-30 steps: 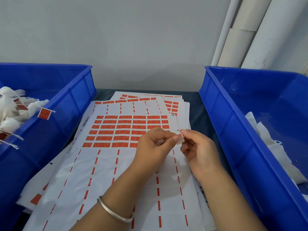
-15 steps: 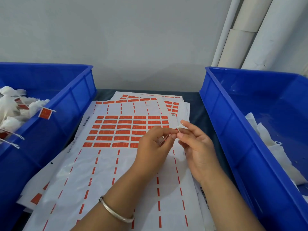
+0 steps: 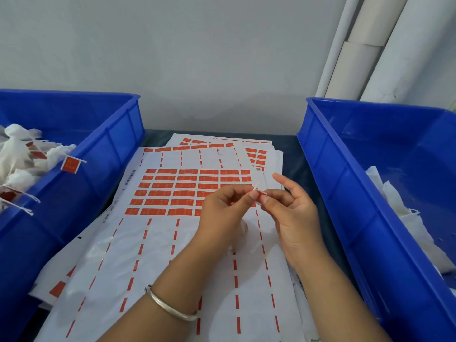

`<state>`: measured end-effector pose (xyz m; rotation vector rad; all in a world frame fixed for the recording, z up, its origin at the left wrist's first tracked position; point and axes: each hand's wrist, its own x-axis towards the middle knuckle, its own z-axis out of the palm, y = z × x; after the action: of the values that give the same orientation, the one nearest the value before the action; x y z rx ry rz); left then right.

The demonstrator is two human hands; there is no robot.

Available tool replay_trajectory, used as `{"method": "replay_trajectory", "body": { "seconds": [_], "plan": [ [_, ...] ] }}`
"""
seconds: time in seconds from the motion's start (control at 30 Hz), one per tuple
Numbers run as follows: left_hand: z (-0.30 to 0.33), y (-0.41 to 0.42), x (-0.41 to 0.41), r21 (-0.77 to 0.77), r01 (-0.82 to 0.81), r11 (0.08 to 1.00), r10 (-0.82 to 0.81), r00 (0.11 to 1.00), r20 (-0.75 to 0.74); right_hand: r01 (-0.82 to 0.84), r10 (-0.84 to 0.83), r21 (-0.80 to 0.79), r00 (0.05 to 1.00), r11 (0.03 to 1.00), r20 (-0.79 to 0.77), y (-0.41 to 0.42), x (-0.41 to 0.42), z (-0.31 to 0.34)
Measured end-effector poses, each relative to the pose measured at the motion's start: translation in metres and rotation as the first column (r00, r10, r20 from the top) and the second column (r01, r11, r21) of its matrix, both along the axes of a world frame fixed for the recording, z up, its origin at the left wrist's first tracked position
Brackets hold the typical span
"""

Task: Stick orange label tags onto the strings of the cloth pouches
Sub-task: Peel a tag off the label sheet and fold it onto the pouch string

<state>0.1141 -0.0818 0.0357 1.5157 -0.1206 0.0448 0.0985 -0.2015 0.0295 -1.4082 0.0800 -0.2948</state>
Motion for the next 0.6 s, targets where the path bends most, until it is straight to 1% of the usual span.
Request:
{"method": "replay_trajectory", "body": {
  "seconds": [0.07,0.17,0.33,0.4,0.5,0.6],
  "plan": [
    [-0.001,0.000,0.000,-0.024,0.007,1.000,-0.007,1.000,-0.026,0.002,-0.002,0.021,1.000,1.000,0.002,-0.001,0.001,-0.002],
    [-0.001,0.000,0.001,-0.010,0.011,1.000,-0.011,0.999,-0.035,0.003,-0.003,0.031,1.000,1.000,0.006,-0.002,0.003,-0.006],
    [-0.002,0.000,0.003,0.024,0.007,1.000,-0.006,0.999,-0.038,-0.007,0.007,-0.014,1.000,1.000,0.008,-0.003,0.005,-0.008],
    [-0.003,0.000,0.003,0.056,0.000,0.998,0.002,1.000,-0.031,0.016,-0.016,-0.046,1.000,0.999,0.002,-0.003,0.006,-0.010],
    [-0.005,-0.002,0.004,0.114,-0.019,0.993,0.025,0.998,-0.049,0.074,-0.074,-0.045,0.997,0.996,-0.012,-0.003,0.007,-0.013],
    [-0.006,-0.004,0.006,0.203,-0.018,0.979,0.037,0.995,-0.090,0.135,-0.134,0.031,0.990,0.990,-0.039,-0.005,0.009,-0.015]
  ]
}}
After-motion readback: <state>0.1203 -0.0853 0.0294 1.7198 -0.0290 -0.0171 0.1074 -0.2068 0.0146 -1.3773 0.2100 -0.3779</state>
